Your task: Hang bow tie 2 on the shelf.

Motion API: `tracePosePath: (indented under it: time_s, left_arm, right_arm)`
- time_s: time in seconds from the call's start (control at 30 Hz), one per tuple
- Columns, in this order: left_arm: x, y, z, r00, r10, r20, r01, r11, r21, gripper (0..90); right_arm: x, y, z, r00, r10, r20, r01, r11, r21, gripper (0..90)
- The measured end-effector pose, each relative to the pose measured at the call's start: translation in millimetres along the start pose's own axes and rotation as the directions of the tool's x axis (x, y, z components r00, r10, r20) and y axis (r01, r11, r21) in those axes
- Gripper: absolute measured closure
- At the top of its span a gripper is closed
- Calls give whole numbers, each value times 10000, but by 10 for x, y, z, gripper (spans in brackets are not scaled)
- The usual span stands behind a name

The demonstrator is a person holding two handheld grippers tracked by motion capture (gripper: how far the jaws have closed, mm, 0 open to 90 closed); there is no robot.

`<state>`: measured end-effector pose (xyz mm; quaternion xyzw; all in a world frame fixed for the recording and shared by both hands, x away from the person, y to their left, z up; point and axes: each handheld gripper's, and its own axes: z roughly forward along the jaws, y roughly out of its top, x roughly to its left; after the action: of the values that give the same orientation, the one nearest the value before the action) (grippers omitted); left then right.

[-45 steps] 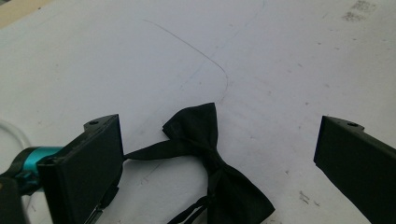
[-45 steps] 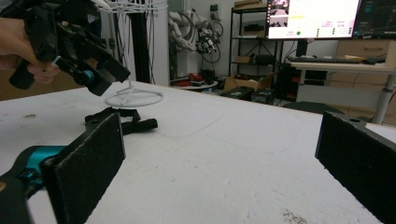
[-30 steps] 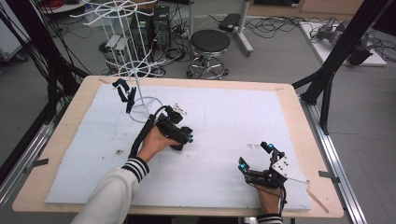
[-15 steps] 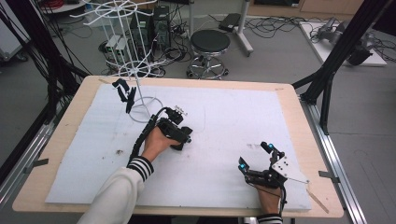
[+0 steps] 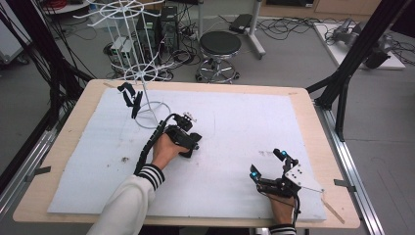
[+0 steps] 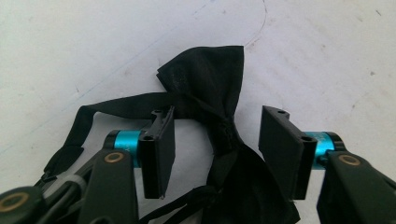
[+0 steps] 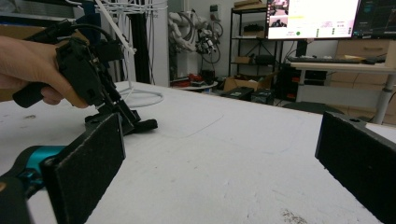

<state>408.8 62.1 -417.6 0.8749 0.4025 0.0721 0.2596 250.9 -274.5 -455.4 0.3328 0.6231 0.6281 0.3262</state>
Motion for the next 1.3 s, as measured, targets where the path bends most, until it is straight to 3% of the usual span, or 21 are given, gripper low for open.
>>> tracePosePath:
  time_s: [0.27, 0.37, 0.9, 1.2, 1.3]
  left_arm:
    - [-20, 4, -2, 10000, -18, -19, 18, 10000, -10, 636]
    - [-25, 2, -10, 9999, 61, -94, -62, 10000, -46, 740]
    - [-53, -1, -76, 9976, 677, -164, -682, 9971, -330, 767]
    - [-22, -51, -210, 9974, 665, -263, -695, 9887, -1325, 767]
    - [-16, -87, -265, 9988, 472, -162, -493, 9830, -1767, 767]
  right_arm:
    - [-1, 0, 0, 10000, -16, 4, 16, 10000, -9, 7]
    - [2, 0, -2, 10000, 34, 19, -34, 10000, 15, 7]
    - [0, 0, 0, 10000, -11, 13, 11, 10000, 7, 7]
    - [1, 1, 1, 10000, -13, 19, 13, 10000, 12, 7]
    - [4, 0, -1, 10000, 10, 23, -10, 10000, 37, 7]
